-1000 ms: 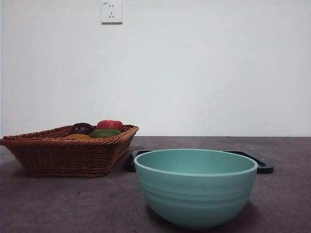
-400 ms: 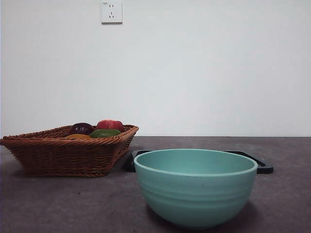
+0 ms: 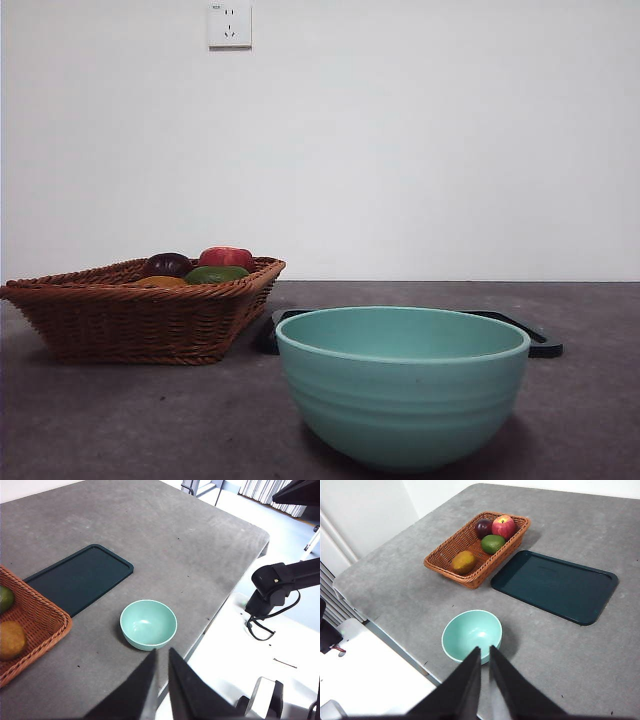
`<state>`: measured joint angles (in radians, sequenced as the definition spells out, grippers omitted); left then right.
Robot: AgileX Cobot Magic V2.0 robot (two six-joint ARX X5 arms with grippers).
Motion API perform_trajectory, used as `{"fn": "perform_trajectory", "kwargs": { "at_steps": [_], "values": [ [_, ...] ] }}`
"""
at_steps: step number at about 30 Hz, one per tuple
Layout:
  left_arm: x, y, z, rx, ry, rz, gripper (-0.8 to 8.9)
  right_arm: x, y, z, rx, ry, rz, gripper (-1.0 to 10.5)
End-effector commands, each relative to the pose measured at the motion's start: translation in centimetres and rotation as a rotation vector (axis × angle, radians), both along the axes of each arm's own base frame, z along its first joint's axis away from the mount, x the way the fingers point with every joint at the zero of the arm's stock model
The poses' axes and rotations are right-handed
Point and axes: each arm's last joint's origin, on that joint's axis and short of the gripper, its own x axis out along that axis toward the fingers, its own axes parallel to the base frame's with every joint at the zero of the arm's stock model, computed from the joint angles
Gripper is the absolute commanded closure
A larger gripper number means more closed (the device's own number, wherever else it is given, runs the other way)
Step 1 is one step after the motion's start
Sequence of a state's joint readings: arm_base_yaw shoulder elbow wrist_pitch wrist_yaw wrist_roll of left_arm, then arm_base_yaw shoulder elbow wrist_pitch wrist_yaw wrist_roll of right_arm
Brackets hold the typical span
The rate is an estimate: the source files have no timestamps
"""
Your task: Pick up the wifruite, put it on the bowl, pick up the plate, put it on desk
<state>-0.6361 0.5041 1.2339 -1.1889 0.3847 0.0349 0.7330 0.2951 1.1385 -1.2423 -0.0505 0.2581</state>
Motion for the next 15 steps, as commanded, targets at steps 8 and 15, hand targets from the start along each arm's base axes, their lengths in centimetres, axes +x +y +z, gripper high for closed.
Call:
{"fn": "perform_trajectory", "kwargs": {
  "at_steps": [8, 15],
  "values": [
    [-0.08, 0.03, 0.30, -0.012, -0.007, -0.007, 7.93, -0.18, -0.20, 0.44, 0.011, -0.024, 0.014, 9.3],
    [0.01, 0.06, 0.29, -0.011, -0.007, 0.036, 7.93, -0.18, -0.20, 0.44, 0.011, -0.024, 0.014, 9.3]
  ]
}}
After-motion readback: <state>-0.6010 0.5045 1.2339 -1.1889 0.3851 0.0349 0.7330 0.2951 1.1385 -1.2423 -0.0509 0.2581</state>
